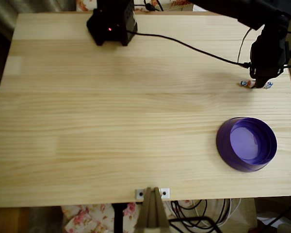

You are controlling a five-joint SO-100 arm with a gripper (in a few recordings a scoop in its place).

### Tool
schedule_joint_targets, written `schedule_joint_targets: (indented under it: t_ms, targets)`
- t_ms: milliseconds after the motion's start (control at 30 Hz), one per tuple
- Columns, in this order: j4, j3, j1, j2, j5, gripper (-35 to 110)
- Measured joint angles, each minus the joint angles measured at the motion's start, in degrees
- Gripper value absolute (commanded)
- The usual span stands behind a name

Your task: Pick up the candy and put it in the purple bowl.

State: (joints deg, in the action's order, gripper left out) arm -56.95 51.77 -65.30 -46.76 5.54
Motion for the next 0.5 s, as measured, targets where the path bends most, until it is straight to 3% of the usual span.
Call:
schedule_joint_targets:
  t_ms: [100, 500]
  targets:
    - [0.0, -1.1, 0.0, 1.0, -0.4, 0]
    - [-1.8, -2.3, 0.0, 1.0, -0.4, 0]
